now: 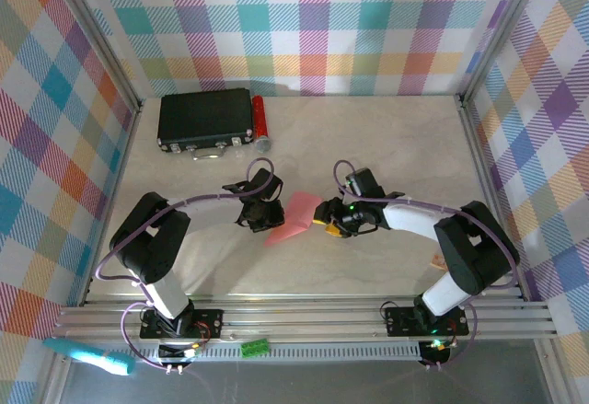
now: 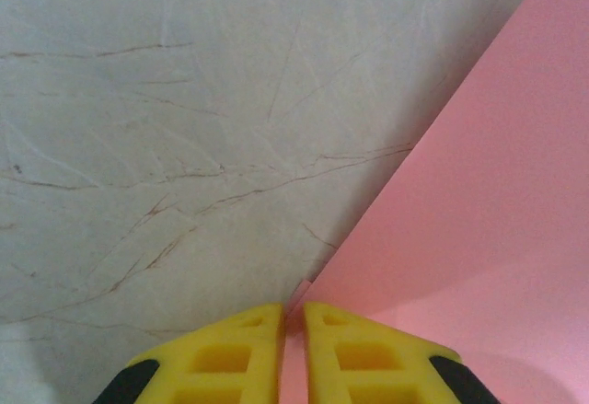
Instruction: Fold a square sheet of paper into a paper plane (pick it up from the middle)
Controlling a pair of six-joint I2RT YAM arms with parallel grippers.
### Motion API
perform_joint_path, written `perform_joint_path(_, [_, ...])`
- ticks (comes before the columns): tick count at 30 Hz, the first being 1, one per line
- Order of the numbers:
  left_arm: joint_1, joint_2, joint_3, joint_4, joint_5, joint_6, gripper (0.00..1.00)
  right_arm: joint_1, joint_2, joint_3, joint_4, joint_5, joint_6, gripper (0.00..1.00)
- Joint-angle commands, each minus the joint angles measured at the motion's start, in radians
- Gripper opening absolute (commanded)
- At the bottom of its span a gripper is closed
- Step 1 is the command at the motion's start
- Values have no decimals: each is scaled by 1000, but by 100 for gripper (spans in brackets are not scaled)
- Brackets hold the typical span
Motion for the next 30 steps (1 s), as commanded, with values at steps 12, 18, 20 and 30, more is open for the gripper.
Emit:
perform_joint_path(12, [11, 22, -27, -12, -4, -10, 14, 93, 128, 18, 219, -20, 131, 45])
perform_joint_path(18, [11, 21, -27, -12, -4, -10, 14, 105, 149, 16, 272, -17, 164, 39])
perform_joint_path(20, [11, 19, -27, -14, -5, -12, 15, 106, 148, 12, 283, -12, 173, 37])
perform_joint_path(30, [11, -8, -17, -24, -7, -11, 14, 106, 131, -13, 332, 1, 224, 18])
